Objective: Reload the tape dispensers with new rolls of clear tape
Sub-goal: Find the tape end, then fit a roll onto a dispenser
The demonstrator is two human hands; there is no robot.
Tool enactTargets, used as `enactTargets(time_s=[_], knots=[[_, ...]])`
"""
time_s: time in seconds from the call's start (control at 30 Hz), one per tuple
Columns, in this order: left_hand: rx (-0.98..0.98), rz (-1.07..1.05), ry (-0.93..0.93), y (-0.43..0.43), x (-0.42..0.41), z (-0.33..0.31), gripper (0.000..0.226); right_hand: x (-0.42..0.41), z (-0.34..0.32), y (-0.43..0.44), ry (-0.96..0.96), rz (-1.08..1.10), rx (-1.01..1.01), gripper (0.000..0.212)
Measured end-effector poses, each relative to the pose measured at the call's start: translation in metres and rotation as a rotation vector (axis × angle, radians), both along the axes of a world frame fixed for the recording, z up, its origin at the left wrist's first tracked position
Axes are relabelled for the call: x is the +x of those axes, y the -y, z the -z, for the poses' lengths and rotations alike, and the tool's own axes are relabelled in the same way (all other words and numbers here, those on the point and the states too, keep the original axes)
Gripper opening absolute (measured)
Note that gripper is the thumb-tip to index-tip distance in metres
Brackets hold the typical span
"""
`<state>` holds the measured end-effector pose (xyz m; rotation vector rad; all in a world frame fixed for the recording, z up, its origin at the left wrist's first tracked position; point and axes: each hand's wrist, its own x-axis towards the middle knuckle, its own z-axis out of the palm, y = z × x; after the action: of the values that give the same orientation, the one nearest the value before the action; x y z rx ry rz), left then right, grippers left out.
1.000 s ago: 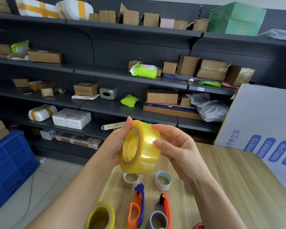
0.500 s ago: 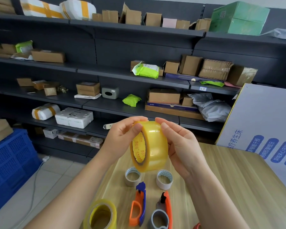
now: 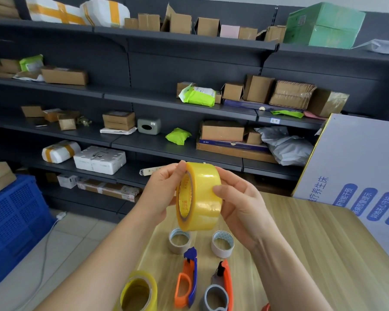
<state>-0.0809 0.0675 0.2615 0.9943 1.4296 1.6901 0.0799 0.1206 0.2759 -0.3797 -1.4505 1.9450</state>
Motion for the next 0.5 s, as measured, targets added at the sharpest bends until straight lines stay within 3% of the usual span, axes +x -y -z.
enactTargets(time_s=[0.1, 0.2, 0.37, 0.5], knots=[[-0.024, -0.05, 0.06, -0.001, 0.005, -0.002, 0.048, -0.003, 0.003, 0.003, 0.133, 0.149, 0.03, 0.035], [0.001, -0.055, -0.021, -0.002, 0.008, -0.003, 0.04, -0.007, -0.002, 0.011, 0.214, 0.225, 0.037, 0.015], [0.038, 0.039, -0.239, 0.008, 0.008, -0.012, 0.059, -0.01, -0.005, 0.014, 0.192, 0.268, 0.028, 0.015], [-0.025, 0.025, -0.128, 0.007, 0.012, -0.022, 0.046, -0.008, -0.004, 0.013, 0.145, 0.164, 0.032, 0.021]])
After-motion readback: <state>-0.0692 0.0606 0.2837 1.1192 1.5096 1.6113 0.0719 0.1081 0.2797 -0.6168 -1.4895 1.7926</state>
